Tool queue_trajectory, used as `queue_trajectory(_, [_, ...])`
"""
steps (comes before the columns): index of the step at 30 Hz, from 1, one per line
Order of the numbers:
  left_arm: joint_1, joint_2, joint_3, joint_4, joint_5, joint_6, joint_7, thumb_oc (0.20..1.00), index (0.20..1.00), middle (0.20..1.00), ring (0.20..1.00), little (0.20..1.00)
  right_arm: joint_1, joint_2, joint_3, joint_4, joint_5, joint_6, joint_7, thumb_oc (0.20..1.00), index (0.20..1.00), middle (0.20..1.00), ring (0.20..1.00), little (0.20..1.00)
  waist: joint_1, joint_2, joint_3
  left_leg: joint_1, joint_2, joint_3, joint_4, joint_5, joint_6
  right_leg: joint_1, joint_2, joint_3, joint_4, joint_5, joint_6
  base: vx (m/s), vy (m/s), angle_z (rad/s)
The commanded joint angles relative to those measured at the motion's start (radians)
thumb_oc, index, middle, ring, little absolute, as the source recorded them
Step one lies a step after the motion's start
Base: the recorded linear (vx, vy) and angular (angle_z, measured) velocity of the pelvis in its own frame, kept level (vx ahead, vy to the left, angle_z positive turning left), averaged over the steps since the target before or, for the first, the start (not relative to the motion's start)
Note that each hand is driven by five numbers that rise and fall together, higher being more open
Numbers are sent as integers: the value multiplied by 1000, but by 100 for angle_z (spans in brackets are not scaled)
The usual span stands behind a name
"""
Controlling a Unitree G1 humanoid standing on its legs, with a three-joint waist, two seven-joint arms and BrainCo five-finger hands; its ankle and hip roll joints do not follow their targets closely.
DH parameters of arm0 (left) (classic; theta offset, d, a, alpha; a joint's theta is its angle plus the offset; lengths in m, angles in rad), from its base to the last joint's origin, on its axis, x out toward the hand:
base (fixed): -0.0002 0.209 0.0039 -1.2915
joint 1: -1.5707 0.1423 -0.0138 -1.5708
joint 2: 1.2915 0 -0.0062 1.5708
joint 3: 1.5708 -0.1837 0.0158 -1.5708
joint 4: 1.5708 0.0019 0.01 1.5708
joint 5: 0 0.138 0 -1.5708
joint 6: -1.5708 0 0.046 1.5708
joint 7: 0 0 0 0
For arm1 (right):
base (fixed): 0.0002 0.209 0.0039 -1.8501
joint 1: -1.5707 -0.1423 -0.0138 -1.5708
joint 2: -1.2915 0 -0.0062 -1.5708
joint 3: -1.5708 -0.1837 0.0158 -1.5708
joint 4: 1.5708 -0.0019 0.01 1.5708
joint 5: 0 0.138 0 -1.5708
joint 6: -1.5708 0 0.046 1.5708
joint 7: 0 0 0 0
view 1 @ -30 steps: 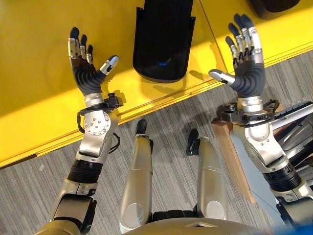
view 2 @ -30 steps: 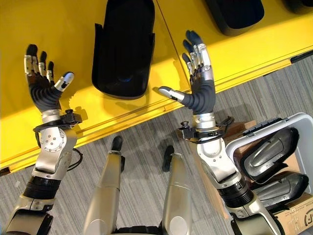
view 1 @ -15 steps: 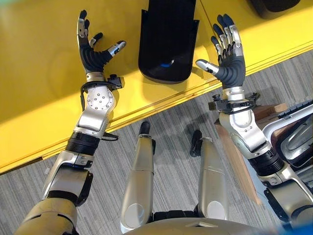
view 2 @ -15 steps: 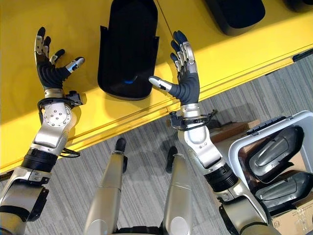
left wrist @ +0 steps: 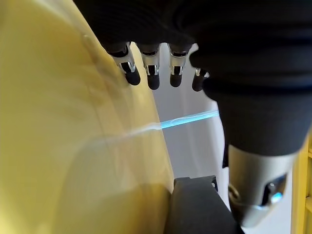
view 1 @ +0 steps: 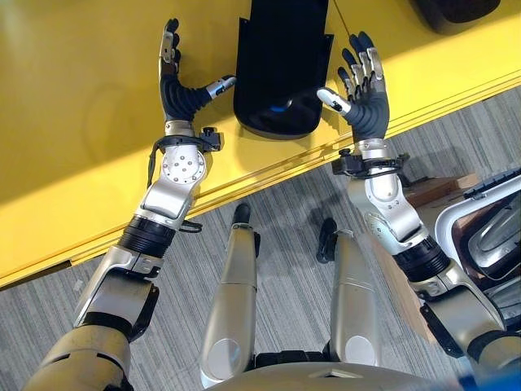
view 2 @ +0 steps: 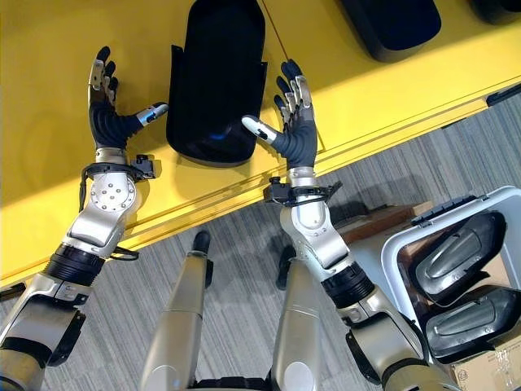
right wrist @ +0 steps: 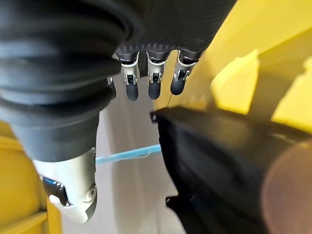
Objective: Move parts from the plastic box to the shelf.
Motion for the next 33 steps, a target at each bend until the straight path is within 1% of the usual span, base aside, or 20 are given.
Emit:
queue_trajectory(1, [8,-49,-68,-31,54,9,-59,1000,1000,1000,1000,1000,-37,34,-14,-7,14,-33,-15,1000,1000,1000,1000,1000,-7,8,-38,0,44,-23,-34,-11,28,59,-14,35,-56,17,-6,86,-29,2])
queue_trajectory(3, [14,-58,-81,-42,65,16,-64,1000,1000,1000,1000,1000,-49,41,-14,-2,16,-32,-25,1000,1000,1000,1000,1000,-4,8,-37,1,43,-23,-34,-11,29,61,-14,34,-57,17,-6,-42,7,1])
queue_trajectory(4, [12,-64,-89,-46,69,20,-66,1000,1000,1000,1000,1000,-59,45,-20,4,17,-33,-31,1000,1000,1000,1000,1000,-3,8,-34,-13,37,-28,-38,17,27,47,-14,37,-61,42,-8,0,0,0])
queue_trajectory(5, [11,-69,-97,-47,72,23,-68,1000,1000,1000,1000,1000,-65,52,-19,11,20,-34,-36,1000,1000,1000,1000,1000,-2,7,-37,-3,41,-24,-30,-12,30,58,-14,35,-54,18,-6,-2,-4,3])
queue_trajectory(9, [-2,-91,-130,-43,78,33,-78,1000,1000,1000,1000,1000,-93,68,-19,31,24,-33,-56,1000,1000,1000,1000,1000,-1,6,-35,-5,40,-22,-28,-12,32,57,-13,38,-53,18,-7,1,1,0])
queue_trajectory(10, [-7,-95,-139,-44,76,32,-80,1000,1000,1000,1000,1000,-103,69,-21,36,22,-31,-61,1000,1000,1000,1000,1000,0,7,-33,-17,35,-25,-33,15,31,45,-14,40,-59,43,-9,-78,24,-1])
queue_trajectory(11, [-9,-104,-148,-42,74,34,-82,1000,1000,1000,1000,1000,-109,71,-20,42,20,-31,-67,1000,1000,1000,1000,1000,0,6,-33,-17,35,-25,-32,15,32,44,-14,40,-57,43,-9,0,0,0])
queue_trajectory(12, [-8,-111,-154,-41,72,35,-84,1000,1000,1000,1000,1000,-114,76,-21,46,18,-29,-71,1000,1000,1000,1000,1000,0,5,-36,-6,40,-20,-26,-14,34,55,-14,38,-50,17,-8,87,-20,5])
queue_trajectory(14, [-10,-125,-168,-40,66,35,-89,1000,1000,1000,1000,1000,-123,81,-24,52,20,-32,-78,1000,1000,1000,1000,1000,0,4,-36,-7,39,-18,-25,-15,34,55,-14,39,-52,17,-7,2,3,2])
queue_trajectory(15, [-12,-124,-169,-40,66,34,-89,1000,1000,1000,1000,1000,-125,80,-25,52,20,-32,-78,1000,1000,1000,1000,1000,0,5,-33,-20,34,-23,-32,15,33,42,-15,40,-58,43,-9,-81,22,1])
queue_trajectory(18, [-15,-152,-201,-36,60,39,-98,1000,1000,1000,1000,1000,-132,90,-24,62,24,-34,-87,1000,1000,1000,1000,1000,0,4,-33,-18,34,-22,-32,15,34,43,-15,40,-59,43,-10,-24,12,2])
queue_trajectory(25, [-20,-175,-227,-8,48,42,-103,1000,1000,1000,1000,1000,-146,91,-21,87,22,-30,-97,1000,1000,1000,1000,1000,0,0,-33,-24,34,-21,-32,16,35,40,-14,42,-59,42,-11,0,0,0])
queue_trajectory(27, [-20,-180,-227,0,38,42,-102,1000,1000,1000,1000,1000,-158,91,-19,103,17,-24,-99,1000,1000,1000,1000,1000,2,-1,-33,-26,33,-22,-28,15,35,37,-13,42,-55,41,-11,47,-11,0])
queue_trajectory(28, [-22,-182,-224,10,20,33,-98,1000,1000,1000,1000,1000,-182,93,-14,129,15,-20,-104,1000,1000,1000,1000,1000,4,-2,-34,-14,37,-18,-21,-15,38,48,-14,40,-47,15,-10,0,0,0])
queue_trajectory(29, [-22,-183,-223,10,12,29,-96,1000,1000,1000,1000,1000,-194,94,-14,142,16,-19,-105,1000,1000,1000,1000,1000,6,-1,-31,-26,32,-22,-27,14,36,35,-14,42,-52,40,-12,0,0,0])
queue_trajectory(30, [-23,-184,-222,7,3,27,-94,1000,1000,1000,1000,1000,-205,94,-13,154,19,-16,-107,1000,1000,1000,1000,1000,8,-1,-30,-26,32,-23,-26,14,36,35,-15,42,-51,40,-11,0,0,0])
queue_trajectory(31, [-22,-184,-221,8,3,27,-94,1000,1000,1000,1000,1000,-205,95,-12,155,20,-16,-107,1000,1000,1000,1000,1000,8,-2,-33,-14,37,-18,-20,-15,38,47,-14,41,-45,15,-10,0,0,0])
queue_trajectory(32, [-26,-184,-221,6,-4,25,-91,1000,1000,1000,1000,1000,-219,96,-7,167,35,-15,-102,1000,1000,1000,1000,1000,10,-2,-29,-25,31,-23,-28,14,36,35,-15,42,-50,39,-12,98,-36,0])
queue_trajectory(33, [-21,-184,-218,2,-19,21,-90,1000,1000,1000,1000,1000,-244,97,0,190,50,-10,-98,1000,1000,1000,1000,1000,16,-3,-30,-12,36,-19,-20,-17,38,50,-13,39,-43,11,-11,0,0,0])
